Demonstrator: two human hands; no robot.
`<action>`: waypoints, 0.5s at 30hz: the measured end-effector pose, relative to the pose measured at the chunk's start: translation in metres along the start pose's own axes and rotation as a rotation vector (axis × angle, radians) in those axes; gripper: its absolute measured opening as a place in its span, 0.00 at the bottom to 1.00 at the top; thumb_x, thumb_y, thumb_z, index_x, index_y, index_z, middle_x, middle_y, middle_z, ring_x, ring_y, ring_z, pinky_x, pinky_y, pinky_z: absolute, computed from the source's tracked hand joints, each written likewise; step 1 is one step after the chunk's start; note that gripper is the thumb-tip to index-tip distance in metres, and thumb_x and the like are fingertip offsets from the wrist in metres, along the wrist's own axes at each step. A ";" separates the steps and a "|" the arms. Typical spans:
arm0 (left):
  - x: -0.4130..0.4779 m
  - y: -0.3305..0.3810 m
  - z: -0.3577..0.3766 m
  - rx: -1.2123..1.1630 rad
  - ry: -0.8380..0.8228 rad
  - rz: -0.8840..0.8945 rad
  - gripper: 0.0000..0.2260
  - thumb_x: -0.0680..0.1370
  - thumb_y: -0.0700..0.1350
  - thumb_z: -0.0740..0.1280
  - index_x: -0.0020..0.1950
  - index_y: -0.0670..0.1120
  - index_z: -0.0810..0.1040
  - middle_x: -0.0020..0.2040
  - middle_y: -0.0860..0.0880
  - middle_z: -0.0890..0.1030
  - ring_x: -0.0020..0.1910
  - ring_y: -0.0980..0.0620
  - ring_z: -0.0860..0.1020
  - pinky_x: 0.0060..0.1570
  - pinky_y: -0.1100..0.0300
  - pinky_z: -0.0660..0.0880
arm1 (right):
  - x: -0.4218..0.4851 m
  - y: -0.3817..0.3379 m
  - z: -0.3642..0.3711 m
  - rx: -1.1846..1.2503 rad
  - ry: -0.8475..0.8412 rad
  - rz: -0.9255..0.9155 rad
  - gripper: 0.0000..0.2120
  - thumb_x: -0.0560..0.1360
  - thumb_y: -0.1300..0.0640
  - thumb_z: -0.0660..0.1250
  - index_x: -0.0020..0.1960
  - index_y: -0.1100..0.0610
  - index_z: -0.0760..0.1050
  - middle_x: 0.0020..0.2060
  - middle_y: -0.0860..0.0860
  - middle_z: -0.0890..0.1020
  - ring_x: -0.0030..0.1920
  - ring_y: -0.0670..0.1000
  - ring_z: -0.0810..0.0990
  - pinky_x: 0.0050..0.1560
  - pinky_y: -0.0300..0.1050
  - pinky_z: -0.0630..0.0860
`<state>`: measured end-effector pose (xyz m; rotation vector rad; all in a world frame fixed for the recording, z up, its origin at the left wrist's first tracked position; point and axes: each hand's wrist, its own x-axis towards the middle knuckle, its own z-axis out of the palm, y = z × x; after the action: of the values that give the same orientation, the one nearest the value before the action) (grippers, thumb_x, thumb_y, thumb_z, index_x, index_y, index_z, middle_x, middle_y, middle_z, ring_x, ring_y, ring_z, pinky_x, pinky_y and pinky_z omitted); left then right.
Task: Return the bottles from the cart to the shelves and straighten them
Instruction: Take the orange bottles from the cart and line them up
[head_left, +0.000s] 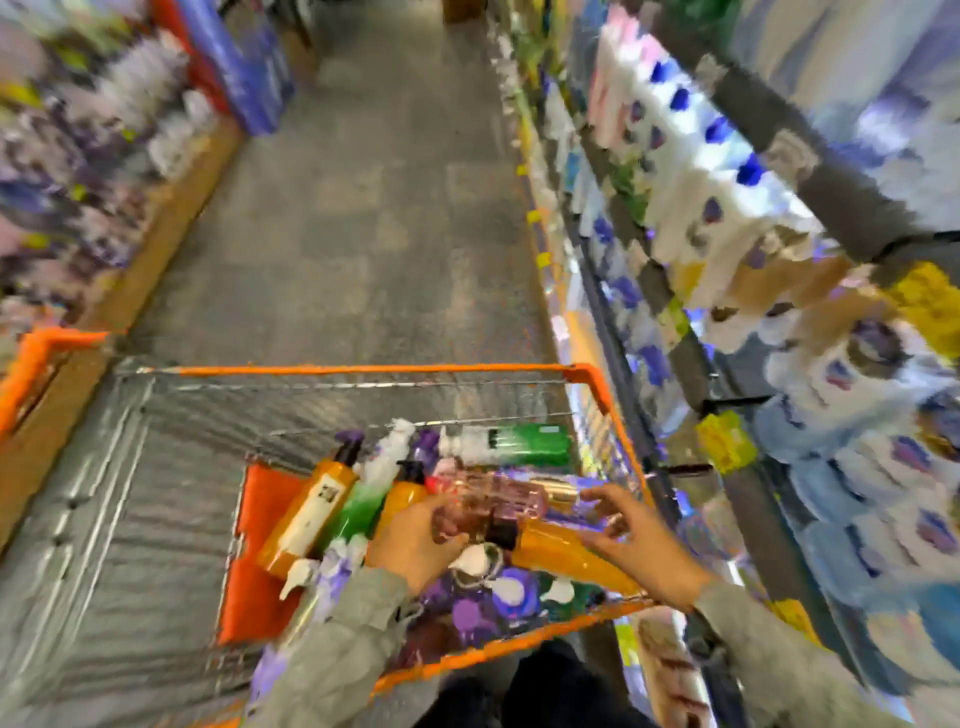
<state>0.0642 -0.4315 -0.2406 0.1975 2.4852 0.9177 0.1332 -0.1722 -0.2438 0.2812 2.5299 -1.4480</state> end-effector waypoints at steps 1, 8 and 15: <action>-0.003 -0.007 -0.002 -0.011 0.010 -0.034 0.09 0.71 0.45 0.72 0.44 0.55 0.74 0.39 0.53 0.79 0.41 0.50 0.79 0.47 0.56 0.77 | 0.010 -0.002 0.006 0.001 -0.028 -0.013 0.20 0.68 0.57 0.74 0.50 0.36 0.73 0.42 0.42 0.81 0.38 0.50 0.76 0.44 0.40 0.74; -0.008 -0.063 -0.004 -0.103 0.058 -0.255 0.10 0.73 0.41 0.71 0.43 0.53 0.71 0.39 0.53 0.74 0.38 0.51 0.74 0.46 0.56 0.75 | 0.066 -0.009 0.058 -0.096 -0.301 0.011 0.19 0.73 0.61 0.71 0.59 0.49 0.68 0.46 0.53 0.76 0.35 0.45 0.70 0.38 0.35 0.71; 0.018 -0.107 0.014 -0.055 0.068 -0.391 0.20 0.72 0.46 0.72 0.61 0.48 0.72 0.58 0.46 0.75 0.58 0.46 0.75 0.57 0.57 0.71 | 0.095 0.025 0.094 -0.418 -0.390 0.144 0.35 0.70 0.55 0.73 0.72 0.58 0.61 0.66 0.56 0.71 0.64 0.57 0.72 0.63 0.48 0.70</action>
<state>0.0580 -0.4998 -0.3258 -0.3330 2.4317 0.8320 0.0572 -0.2355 -0.3372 0.0942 2.3537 -0.8000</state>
